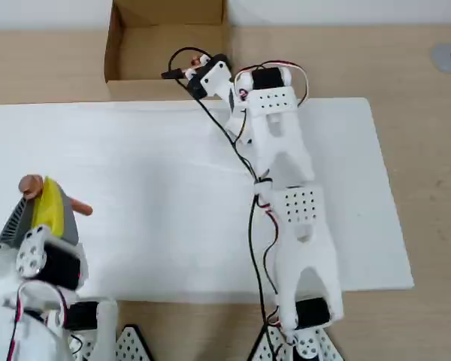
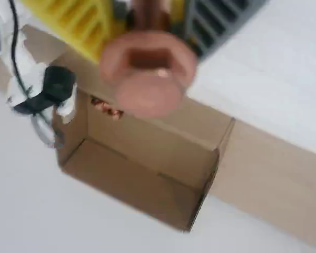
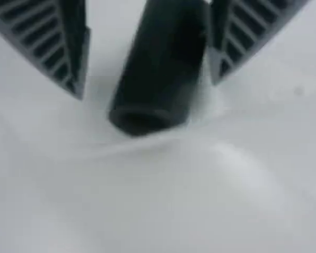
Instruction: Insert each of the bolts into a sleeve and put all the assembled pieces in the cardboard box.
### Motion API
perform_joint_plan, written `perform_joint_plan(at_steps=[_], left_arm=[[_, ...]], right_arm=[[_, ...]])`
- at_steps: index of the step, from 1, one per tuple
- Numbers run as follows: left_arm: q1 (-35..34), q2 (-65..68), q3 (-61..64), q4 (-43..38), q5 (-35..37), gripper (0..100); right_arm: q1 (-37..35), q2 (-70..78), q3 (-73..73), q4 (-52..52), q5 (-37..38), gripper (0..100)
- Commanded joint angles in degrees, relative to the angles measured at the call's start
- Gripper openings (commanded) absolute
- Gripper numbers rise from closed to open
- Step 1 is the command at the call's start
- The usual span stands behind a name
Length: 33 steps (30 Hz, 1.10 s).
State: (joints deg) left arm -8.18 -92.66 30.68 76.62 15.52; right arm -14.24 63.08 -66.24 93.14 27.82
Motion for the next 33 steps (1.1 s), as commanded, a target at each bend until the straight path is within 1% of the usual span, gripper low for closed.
perform_joint_plan(at_steps=[1, 8, 10, 14, 15, 21, 28, 31, 33], left_arm=[[-0.79, -2.24, -0.09, -1.58, -0.53, 0], [-0.79, -7.96, -0.09, -1.58, -0.53, 0], [-0.79, -8.66, -0.09, -1.58, -0.53, 0], [-0.79, -9.1, -0.09, -1.58, -0.62, 0], [-0.79, -9.1, -0.09, -1.58, -0.62, 0], [-0.79, -9.19, -0.18, -1.58, -0.62, 0], [-0.79, -9.19, 0.53, -1.93, -0.62, 1], [-0.79, -9.19, 2.81, -6.07, -0.53, 1], [-0.79, -9.19, 4.4, -8.97, -0.53, 1]], right_arm=[[0.66, 1.1, -0.48, -0.88, -0.53, 19.2], [0.84, 3.47, -2.33, -0.53, -0.62, 18.7], [0.75, 3.47, -2.59, -0.53, -0.62, 15.2], [0.92, 3.21, -2.68, -0.35, -0.53, 1.8], [1.01, 3.12, -2.77, -0.35, -0.53, 0.7], [0.92, 1.19, -5.58, 0.44, -0.62, 1.0], [0.92, -4.35, -21.23, 4.31, -0.62, 1.0], [1.01, -6.9, -28.18, 4.84, -0.62, 1.0], [0.84, -9.27, -29.49, 4.57, -0.62, 1.0]])
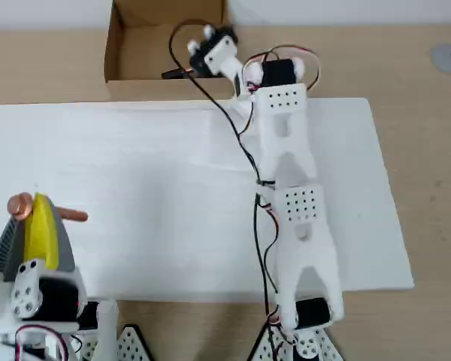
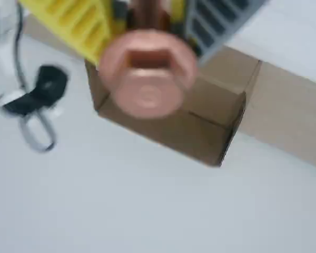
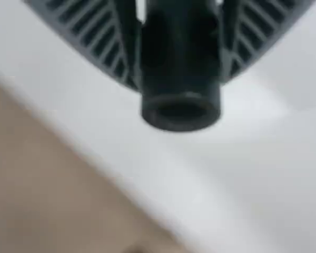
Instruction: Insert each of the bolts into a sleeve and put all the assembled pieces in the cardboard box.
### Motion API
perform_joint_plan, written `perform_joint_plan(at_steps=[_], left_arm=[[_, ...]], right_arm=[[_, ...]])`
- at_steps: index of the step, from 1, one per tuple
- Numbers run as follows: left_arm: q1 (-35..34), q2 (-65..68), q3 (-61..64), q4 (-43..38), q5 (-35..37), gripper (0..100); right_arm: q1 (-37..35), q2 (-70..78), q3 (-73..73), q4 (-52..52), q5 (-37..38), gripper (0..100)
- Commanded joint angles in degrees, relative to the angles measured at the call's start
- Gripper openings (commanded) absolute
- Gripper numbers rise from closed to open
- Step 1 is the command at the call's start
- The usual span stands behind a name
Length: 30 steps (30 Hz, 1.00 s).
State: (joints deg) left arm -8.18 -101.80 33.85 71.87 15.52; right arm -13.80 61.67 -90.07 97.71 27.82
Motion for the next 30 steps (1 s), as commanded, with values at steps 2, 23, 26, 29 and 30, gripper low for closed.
perform_joint_plan(at_steps=[2, 23, 26, 29, 30], left_arm=[[-0.7, -0.04, 2.37, -6.33, -0.26, 1], [-0.35, -0.04, 5.89, -7.3, -12.48, 1], [-0.35, -0.04, 5.63, -7.56, -12.4, 1], [-0.35, -0.04, 5.98, -8.35, -12.48, 1], [-0.35, -0.04, 5.98, -8.7, -12.48, 1]], right_arm=[[0.22, -11.82, -5.32, 0.35, -0.62, 1.0], [-4.0, -46.02, -4.7, 4.92, -8.79, 1.0], [-4.0, -48.92, -4.62, 4.92, -8.79, 1.0], [-3.82, -51.47, -1.98, 5.01, -13.8, 0.9], [-3.82, -52.62, 0.57, 5.01, -17.14, 0.9]])
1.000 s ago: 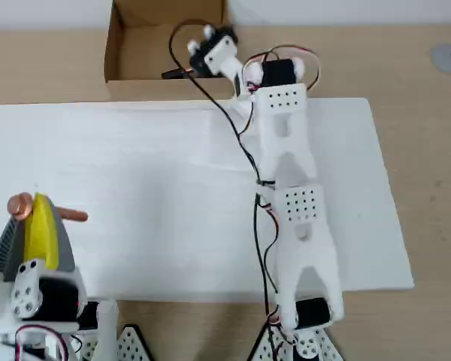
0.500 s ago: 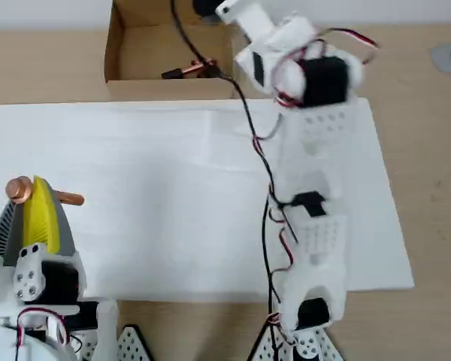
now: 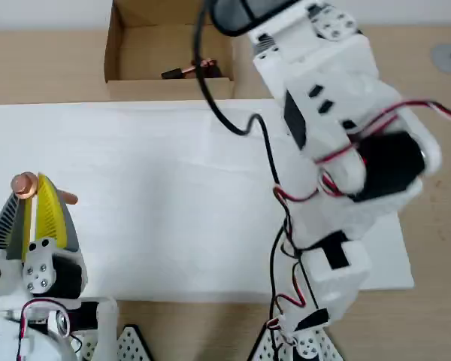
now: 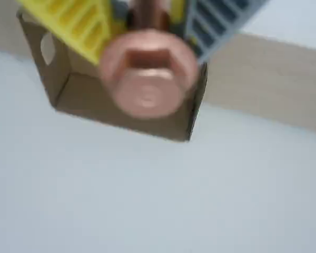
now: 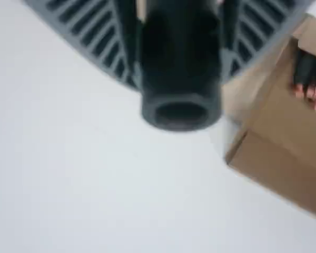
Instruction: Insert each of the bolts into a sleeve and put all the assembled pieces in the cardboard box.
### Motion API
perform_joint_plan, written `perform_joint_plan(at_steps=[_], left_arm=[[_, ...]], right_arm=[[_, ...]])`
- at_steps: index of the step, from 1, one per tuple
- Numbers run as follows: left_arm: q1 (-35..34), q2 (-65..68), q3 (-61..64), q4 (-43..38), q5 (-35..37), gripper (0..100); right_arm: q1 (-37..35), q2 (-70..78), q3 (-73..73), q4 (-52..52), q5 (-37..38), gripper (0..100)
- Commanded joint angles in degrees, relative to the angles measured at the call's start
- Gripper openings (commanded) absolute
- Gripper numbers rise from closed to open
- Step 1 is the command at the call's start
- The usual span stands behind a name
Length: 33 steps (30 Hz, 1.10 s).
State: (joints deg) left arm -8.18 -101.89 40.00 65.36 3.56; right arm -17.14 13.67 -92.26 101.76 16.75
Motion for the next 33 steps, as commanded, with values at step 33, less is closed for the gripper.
perform_joint_plan(at_steps=[33], left_arm=[[-0.7, 0.04, 6.15, -11.87, -0.7, 1]], right_arm=[[-28.62, -63.96, 125.32, -40.0, -28.57, 1.0]])
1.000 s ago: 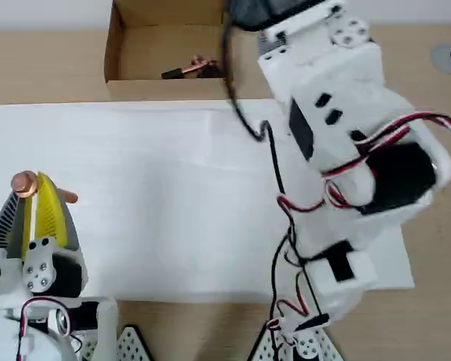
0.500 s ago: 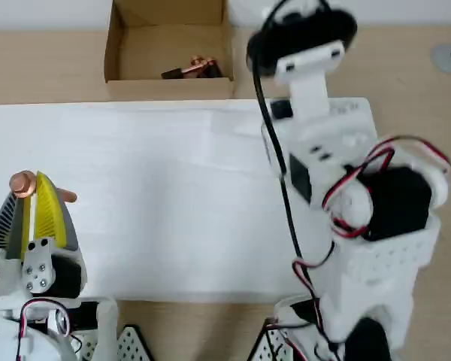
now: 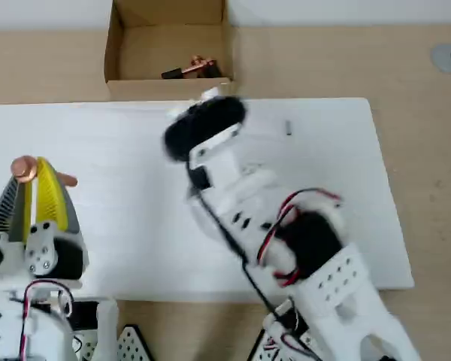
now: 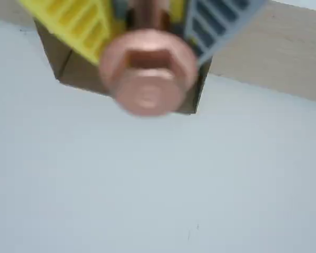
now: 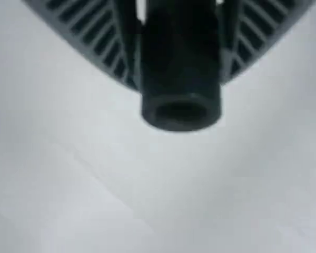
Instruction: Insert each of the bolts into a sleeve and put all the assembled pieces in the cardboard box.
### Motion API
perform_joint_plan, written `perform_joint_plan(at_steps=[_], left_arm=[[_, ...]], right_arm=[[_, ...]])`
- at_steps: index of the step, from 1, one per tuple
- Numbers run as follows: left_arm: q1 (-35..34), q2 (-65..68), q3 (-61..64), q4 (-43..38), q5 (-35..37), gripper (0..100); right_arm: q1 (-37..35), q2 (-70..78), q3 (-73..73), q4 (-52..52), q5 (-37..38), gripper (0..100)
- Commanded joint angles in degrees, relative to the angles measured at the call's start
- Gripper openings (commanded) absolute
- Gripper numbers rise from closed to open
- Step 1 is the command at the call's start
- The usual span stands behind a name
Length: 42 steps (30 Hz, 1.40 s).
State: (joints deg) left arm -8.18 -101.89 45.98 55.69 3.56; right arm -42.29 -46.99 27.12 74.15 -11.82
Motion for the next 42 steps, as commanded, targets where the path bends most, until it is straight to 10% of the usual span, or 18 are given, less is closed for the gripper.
perform_joint_plan(at_steps=[1, 16, 42], left_arm=[[-0.7, 0.04, 0.26, -2.2, -0.7, 1], [-0.44, 0.04, 10.29, -16.0, -0.35, 0], [12.84, -0.04, 6.59, -14.86, -5.63, 0]], right_arm=[[-3.82, -3.82, 8.48, -16.35, 0.88, 1.0], [-8.22, -13.85, 46.64, -70.68, 14.07, 1.0], [-17.27, -21.23, 54.2, -82.11, 5.71, 1.0]])
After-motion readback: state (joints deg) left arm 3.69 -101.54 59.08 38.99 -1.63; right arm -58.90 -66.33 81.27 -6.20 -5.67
